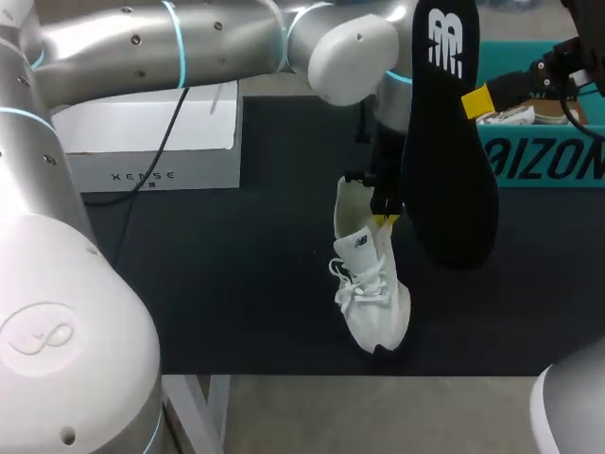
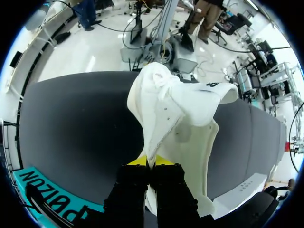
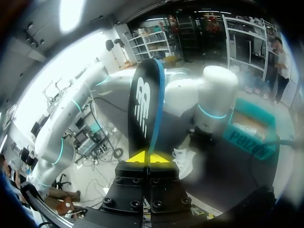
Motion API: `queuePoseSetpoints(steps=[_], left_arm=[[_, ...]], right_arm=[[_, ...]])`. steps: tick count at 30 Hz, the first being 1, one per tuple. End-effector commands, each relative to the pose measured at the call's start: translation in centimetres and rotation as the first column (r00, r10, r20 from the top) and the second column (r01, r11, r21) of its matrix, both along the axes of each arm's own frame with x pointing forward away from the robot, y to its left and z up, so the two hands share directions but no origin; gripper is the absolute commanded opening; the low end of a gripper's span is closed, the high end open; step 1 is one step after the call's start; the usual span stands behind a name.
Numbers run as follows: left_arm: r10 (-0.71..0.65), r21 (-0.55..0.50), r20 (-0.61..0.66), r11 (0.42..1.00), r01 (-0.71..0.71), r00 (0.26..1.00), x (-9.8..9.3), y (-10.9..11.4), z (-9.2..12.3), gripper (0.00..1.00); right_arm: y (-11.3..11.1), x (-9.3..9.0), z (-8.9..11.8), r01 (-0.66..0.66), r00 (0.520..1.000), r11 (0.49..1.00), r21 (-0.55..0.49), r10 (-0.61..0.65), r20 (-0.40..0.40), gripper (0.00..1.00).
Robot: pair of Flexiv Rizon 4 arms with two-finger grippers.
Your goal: Take the shoe out of the shoebox, open the shoe tongue, remove and reinsert the insole, then place the shoe into the shoebox
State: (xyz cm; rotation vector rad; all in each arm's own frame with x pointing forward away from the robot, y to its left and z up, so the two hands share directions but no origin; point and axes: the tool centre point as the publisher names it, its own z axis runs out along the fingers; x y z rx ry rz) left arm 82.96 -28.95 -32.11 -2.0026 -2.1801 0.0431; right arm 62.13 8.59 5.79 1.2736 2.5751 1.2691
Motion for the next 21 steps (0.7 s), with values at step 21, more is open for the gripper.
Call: queuePoseSetpoints(steps=[21], left_arm=[[0.021,0.068,-0.041,0.998,-0.018,0.999,0.0,-1.6,-3.2,0.00]], right_arm=[[0.1,0.1,0.1,-0.001,1.000,1.000,-0.002,0.001,-0.003,0.00]])
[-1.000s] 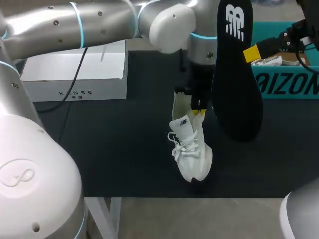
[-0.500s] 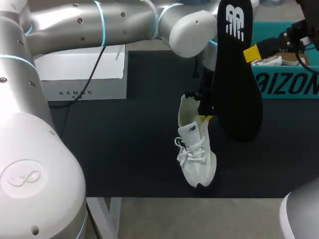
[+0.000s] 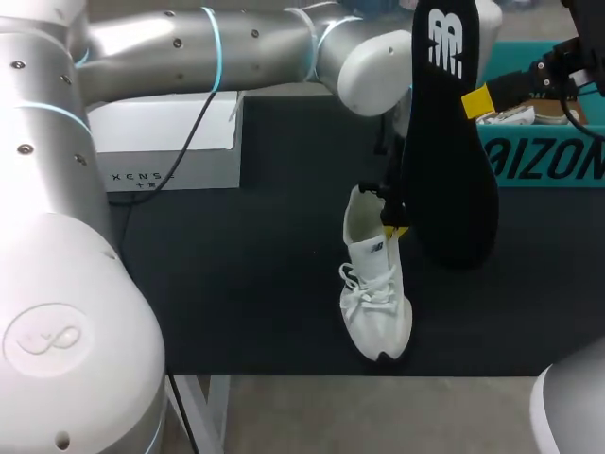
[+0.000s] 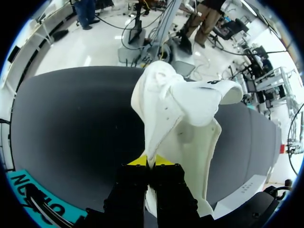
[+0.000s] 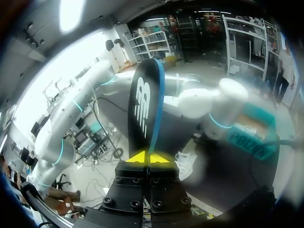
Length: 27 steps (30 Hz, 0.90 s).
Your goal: Take the shoe out of the shoebox, open the shoe tongue, remove and reinsert the insole, then place the shoe into the shoebox
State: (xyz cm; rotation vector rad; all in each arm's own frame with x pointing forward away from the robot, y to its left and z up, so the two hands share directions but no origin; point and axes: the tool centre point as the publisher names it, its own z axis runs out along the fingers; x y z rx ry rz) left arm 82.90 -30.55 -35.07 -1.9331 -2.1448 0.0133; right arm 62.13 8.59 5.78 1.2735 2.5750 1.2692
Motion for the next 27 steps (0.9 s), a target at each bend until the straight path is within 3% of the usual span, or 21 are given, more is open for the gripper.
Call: queuePoseSetpoints(steps=[1,6,7,8,9,14,20,23,27], left_arm=[[0.007,0.004,-0.004,1.000,-0.007,1.000,0.0,0.0,-0.4,0.00],[0.015,0.002,0.018,1.000,-0.015,1.000,0.1,0.1,-0.6,0.00],[0.019,-0.002,0.016,1.000,-0.019,1.000,0.1,0.1,-0.6,0.35],[0.023,-0.006,0.018,1.000,-0.023,1.000,0.1,0.1,-0.6,0.93],[0.020,-0.009,0.028,1.000,-0.020,0.999,0.2,0.1,-0.6,1.00],[0.037,-0.072,0.057,0.997,-0.033,0.998,0.6,-0.1,0.2,1.00],[0.095,-0.239,0.112,0.969,-0.066,0.989,2.0,-0.1,3.0,1.00],[0.139,-0.367,0.135,0.927,-0.081,0.981,2.9,0.3,4.8,1.00],[0.202,-0.576,0.132,0.812,-0.091,0.970,4.0,1.9,6.9,1.00]], right_arm=[[0.1,0.1,0.1,-0.001,1.000,1.000,-0.002,0.001,-0.003,0.00],[0.1,0.1,0.1,-0.001,1.000,1.000,-0.002,0.001,-0.003,0.00],[0.1,0.1,0.1,-0.001,1.000,1.000,-0.002,0.001,-0.003,0.00],[0.1,0.1,0.1,-0.001,1.000,1.000,-0.002,0.001,-0.003,0.00],[0.1,0.1,0.1,-0.001,1.000,1.000,-0.002,0.001,-0.003,0.00],[0.1,0.1,0.1,-0.001,1.000,1.000,-0.002,0.001,-0.003,0.00],[0.1,0.1,0.1,-0.001,1.000,1.000,-0.002,0.001,-0.003,0.00],[0.1,0.1,0.1,-0.001,1.000,1.000,-0.002,0.001,-0.003,0.00],[0.1,0.1,0.1,-0.001,1.000,1.000,-0.002,0.001,-0.003,0.00]])
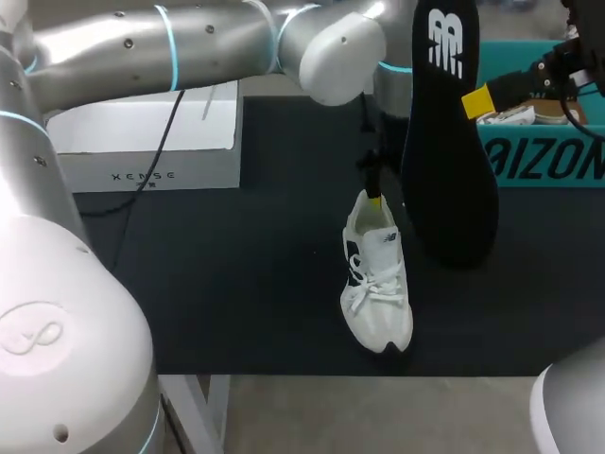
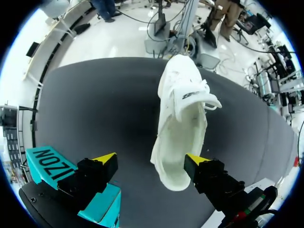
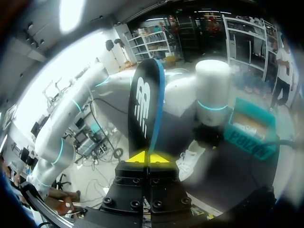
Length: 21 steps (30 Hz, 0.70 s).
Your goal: Take the shoe out of the shoebox, open the shoe tongue, remove and reinsert the insole, then place the shoe into the shoebox
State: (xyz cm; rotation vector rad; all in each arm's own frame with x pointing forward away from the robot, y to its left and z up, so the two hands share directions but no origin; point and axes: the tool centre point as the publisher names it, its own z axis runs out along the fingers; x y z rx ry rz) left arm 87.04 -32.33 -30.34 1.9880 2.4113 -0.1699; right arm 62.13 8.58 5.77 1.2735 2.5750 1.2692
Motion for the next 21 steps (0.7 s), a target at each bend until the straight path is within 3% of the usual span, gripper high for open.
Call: queuePoseSetpoints(steps=[1,6,14,17,21], left_arm=[[0.061,-0.422,0.049,0.906,-0.035,0.997,0.1,4.4,2.8,1.00],[0.088,-0.625,-0.002,0.778,-0.070,0.996,0.6,7.4,3.9,1.00],[0.034,-0.852,-0.207,0.486,-0.197,0.978,0.7,11.6,4.1,1.00],[0.022,-0.859,-0.270,0.446,-0.251,0.963,0.5,11.8,3.6,1.00],[0.020,-0.853,-0.285,0.451,-0.263,0.958,0.4,11.6,3.4,1.00]], right_arm=[[0.1,0.1,0.1,-0.001,1.000,1.000,-0.002,0.001,-0.003,0.00],[0.1,0.1,0.1,-0.001,1.000,1.000,-0.002,0.001,-0.003,0.00],[0.1,0.1,0.1,-0.001,1.000,1.000,-0.002,0.001,-0.003,0.00],[0.1,0.1,0.1,-0.001,1.000,1.000,-0.002,0.001,-0.003,0.00],[0.1,0.1,0.1,-0.001,1.000,1.000,-0.002,0.001,-0.003,0.00]])
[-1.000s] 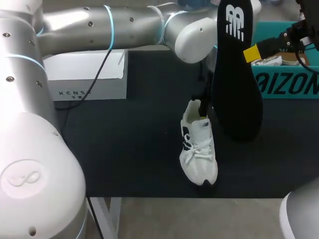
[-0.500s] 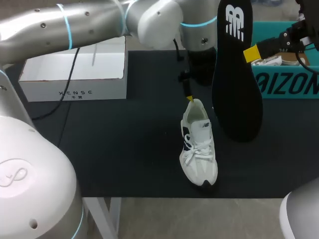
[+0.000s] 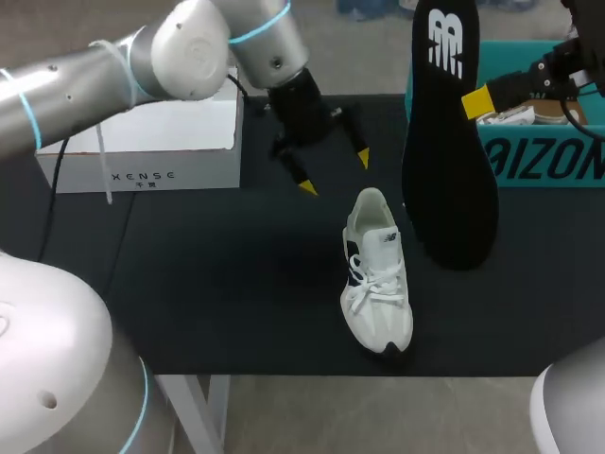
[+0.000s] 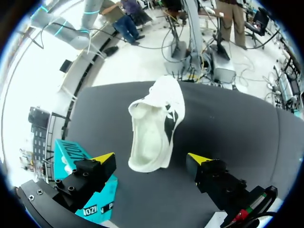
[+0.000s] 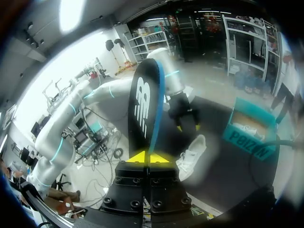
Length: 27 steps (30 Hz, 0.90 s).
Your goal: Take the shoe out of the shoebox, open the shoe tongue, remove and reinsert the insole, then place the shoe into the shoebox
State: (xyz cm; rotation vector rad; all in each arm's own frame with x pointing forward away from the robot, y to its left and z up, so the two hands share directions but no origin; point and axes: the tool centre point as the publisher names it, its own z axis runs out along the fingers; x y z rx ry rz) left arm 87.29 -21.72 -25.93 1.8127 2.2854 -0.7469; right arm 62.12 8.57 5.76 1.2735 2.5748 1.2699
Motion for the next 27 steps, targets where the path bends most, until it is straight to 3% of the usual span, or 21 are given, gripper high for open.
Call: queuePoseSetpoints(steps=[1,14,15,21,27], left_arm=[[0.119,-0.633,-0.158,0.750,-0.193,0.980,0.2,1.0,-1.0,1.00],[0.119,-0.633,-0.158,0.750,-0.193,0.980,0.2,1.0,-1.0,1.00],[0.099,-0.606,-0.119,0.781,-0.151,0.988,0.2,0.6,-0.8,1.00],[0.106,-0.565,0.029,0.822,-0.071,0.994,0.2,-1.6,1.1,1.00],[0.110,-0.585,0.071,0.810,-0.048,0.991,-0.1,-2.8,1.9,1.00]], right_arm=[[0.1,0.2,0.1,-0.001,1.000,1.000,-0.003,0.001,-0.004,0.00],[0.1,0.2,0.1,-0.001,1.000,1.000,-0.003,0.001,-0.004,0.00],[0.1,0.2,0.1,-0.001,1.000,1.000,-0.003,0.001,-0.004,0.00],[0.1,0.2,0.1,-0.001,1.000,1.000,-0.003,0.001,-0.004,0.00],[0.1,0.2,0.1,-0.001,1.000,1.000,-0.003,0.001,-0.004,0.00]])
